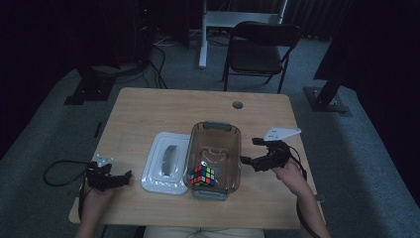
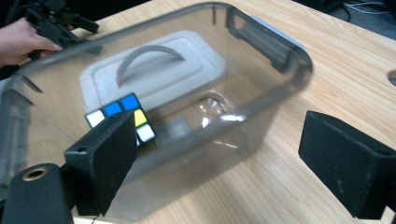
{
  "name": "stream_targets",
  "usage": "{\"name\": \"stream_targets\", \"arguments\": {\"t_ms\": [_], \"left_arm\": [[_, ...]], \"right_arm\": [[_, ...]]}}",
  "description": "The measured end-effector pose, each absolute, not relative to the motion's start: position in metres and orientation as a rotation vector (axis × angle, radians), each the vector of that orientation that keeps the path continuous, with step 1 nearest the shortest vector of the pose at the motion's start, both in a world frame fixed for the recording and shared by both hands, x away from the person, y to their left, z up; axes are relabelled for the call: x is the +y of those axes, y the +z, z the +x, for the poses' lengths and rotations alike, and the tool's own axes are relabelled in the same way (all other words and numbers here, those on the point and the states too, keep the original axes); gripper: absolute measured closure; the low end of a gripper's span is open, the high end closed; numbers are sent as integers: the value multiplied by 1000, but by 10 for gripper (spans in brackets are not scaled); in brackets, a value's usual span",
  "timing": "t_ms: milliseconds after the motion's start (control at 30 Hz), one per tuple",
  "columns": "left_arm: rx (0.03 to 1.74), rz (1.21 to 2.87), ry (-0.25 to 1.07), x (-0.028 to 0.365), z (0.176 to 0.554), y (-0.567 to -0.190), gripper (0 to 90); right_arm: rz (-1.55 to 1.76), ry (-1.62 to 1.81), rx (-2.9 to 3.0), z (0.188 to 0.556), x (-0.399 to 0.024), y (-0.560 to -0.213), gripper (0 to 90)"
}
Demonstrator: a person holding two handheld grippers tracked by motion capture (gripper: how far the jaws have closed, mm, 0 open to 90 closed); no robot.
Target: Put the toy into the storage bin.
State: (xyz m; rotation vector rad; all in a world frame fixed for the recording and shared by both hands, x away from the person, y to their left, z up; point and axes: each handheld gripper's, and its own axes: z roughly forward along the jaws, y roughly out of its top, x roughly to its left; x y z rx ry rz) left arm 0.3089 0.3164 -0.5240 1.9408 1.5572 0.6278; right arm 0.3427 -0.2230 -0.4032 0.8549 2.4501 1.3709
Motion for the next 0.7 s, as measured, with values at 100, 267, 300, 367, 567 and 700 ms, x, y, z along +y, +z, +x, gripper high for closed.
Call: {"name": "stream_targets", "arguments": {"t_ms": [100,267,300,367,567,700], "left_arm": [[1557,1941,628,316,309,-524,6],[1557,1941,628,316,309,-524,6],[1557,1941,628,316,309,-524,6],[1557,1940,628,316,309,-524,6],[1557,1941,627,316,309,-524,6],[1557,1941,628,316,309,-524,6]], "right_arm": [[870,1356,2442,341,-229,-411,114],[893,1347,2427,338,-236,-423,114],[897,1349,2426,338,-237,-426,114],[907,1348,2424,337,-240,-431,114],[940,1370,2377,335,-248,-445,115],[950,1349,2362,332,-250,-460,129]]}}
